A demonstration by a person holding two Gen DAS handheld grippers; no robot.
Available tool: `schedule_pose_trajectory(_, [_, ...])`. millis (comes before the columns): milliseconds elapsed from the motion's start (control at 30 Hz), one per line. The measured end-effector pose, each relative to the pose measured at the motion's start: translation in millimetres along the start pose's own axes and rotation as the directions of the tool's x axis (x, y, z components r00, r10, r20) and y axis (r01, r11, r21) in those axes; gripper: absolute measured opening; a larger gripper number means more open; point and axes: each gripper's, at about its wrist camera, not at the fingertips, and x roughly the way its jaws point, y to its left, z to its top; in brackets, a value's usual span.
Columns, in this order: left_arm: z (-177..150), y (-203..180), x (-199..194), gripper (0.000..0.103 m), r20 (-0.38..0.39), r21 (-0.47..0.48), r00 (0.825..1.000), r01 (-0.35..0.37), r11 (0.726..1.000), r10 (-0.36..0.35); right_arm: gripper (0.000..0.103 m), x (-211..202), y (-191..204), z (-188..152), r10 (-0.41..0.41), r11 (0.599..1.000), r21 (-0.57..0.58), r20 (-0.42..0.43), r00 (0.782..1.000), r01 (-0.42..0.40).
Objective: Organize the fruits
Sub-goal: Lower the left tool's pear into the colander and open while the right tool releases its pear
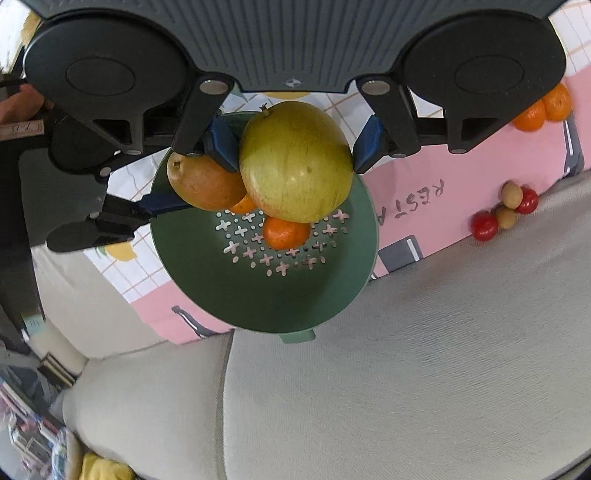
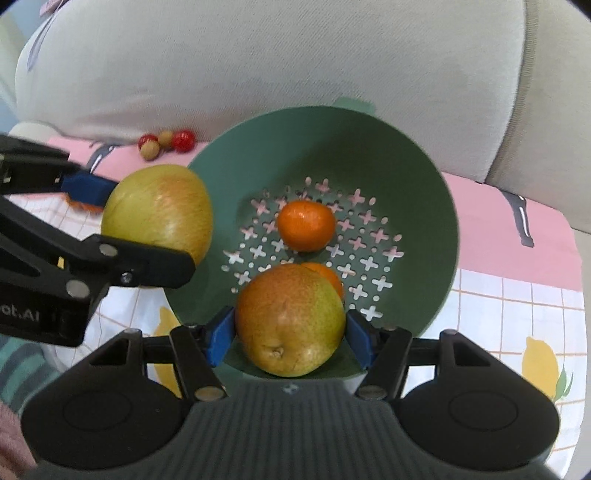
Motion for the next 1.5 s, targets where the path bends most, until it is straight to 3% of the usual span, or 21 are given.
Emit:
schedule_pose_trajectory(267, [11.7, -6.4, 17.4, 0.077, -0.048, 0.048, 0.999, 0.002, 0.999, 0.000, 0.062, 5.9, 6.9, 7.7, -0.010, 0.995, -0.100, -0.068, 0.998, 0.003])
schedule_pose_trajectory(633, [19.5, -6.0, 37.6, 0.076, -0.112, 0.031, 0.994, 0.016, 0.999, -0.012, 0.062, 5.3, 9.2, 15.0, -0.035, 0.974, -0.227, -0.131, 0.991, 0.004])
schedule_pose_trajectory(867, [15.4, -0.9, 43.0, 0.076, -0.132, -0.012, 0.991, 0.035, 0.999, -0.036, 0.062, 4.4, 11.0, 14.1, -0.035, 0.971, -0.239, -0.150, 0.988, -0.002])
schedule_pose_trajectory(967, [15.5, 0.2, 40.2, 0.069, -0.125, -0.014, 0.992, 0.023, 1.000, -0.024, 0.062, 4.4, 11.2, 13.5, -0.036, 0.971, -0.238, -0.153, 0.988, -0.001])
schedule_pose_trajectory(1267, [13.8, 5.8, 19.4, 0.069, -0.065, -0.034, 0.998, 0.008, 0.999, -0.011, 0.062, 7.2, 16.2, 15.3, -0.058, 0.969, -0.247, -0.165, 0.985, 0.015])
schedule_pose_trajectory(1500, [4.3, 10.1, -11.8, 0.069, 0.001, -0.031, 0.999, -0.036, 0.999, 0.036, 0.062, 11.9, 20.0, 26.3, -0.062, 0.964, -0.266, -0.230, 0.971, -0.002])
